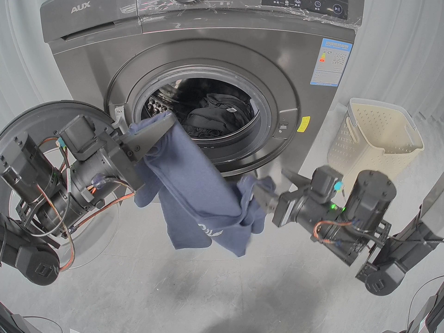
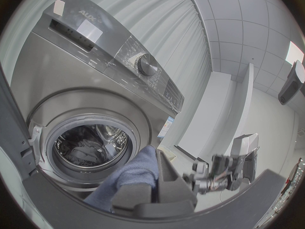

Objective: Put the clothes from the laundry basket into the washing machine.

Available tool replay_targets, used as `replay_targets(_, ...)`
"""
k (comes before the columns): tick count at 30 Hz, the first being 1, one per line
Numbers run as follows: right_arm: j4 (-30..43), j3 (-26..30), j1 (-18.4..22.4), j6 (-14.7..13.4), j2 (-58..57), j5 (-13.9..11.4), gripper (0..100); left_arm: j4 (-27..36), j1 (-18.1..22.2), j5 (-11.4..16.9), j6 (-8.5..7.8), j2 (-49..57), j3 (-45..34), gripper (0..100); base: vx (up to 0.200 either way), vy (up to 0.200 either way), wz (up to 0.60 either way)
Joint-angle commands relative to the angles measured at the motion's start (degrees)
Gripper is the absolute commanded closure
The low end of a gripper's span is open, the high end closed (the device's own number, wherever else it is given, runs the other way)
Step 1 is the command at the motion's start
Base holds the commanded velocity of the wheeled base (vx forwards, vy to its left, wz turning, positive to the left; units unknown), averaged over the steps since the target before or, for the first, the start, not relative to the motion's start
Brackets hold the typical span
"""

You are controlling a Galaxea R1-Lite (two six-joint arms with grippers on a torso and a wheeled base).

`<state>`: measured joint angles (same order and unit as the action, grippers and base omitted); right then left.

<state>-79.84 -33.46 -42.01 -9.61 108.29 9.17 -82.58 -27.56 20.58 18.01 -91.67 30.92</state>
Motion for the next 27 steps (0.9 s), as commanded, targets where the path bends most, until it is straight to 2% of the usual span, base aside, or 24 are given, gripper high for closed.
replay_targets(1,-0.41,8.33,-1.15,0.82,7.73,-1.43,0,0.84,-0.74,-0.01,0.1,-1.4,4.86,100,0.0,0.0,0.0)
replay_targets(4,-0.58,11.23,-1.23,1.52,9.4,-3.01,0,0.93,-1.27,-0.01,0.19,-1.32,5.03,100,0.0,0.0,0.0)
replay_targets(7,-0.58,12.98,-1.41,2.14,10.1,-3.54,0,0.84,-1.88,-0.1,0.19,-1.23,5.03,100,0.0,0.0,0.0)
replay_targets(12,-2.08,11.4,-2.02,2.22,11.68,-4.77,0,0.93,-2.85,-0.1,0.19,-1.32,5.65,100,0.0,0.0,0.0)
replay_targets(14,-4.01,8.59,-1.94,2.31,13.09,-6.0,0,0.93,-3.73,-0.1,0.19,-1.32,5.65,100,0.0,0.0,0.0)
replay_targets(18,-4.8,1.21,-0.97,2.75,16.69,-6.44,0,0.93,-5.22,-0.45,0.19,-0.88,5.56,100,0.0,0.0,0.0)
replay_targets(23,-4.8,-6.88,-0.18,3.45,20.29,-8.38,0,0.93,-5.31,-0.54,0.19,-0.52,5.65,100,0.0,0.0,0.0)
replay_targets(27,-4.28,-12.59,0.0,4.68,24.07,-8.46,0,0.84,-5.4,-0.54,0.1,-0.44,6.0,100,0.0,0.0,0.0)
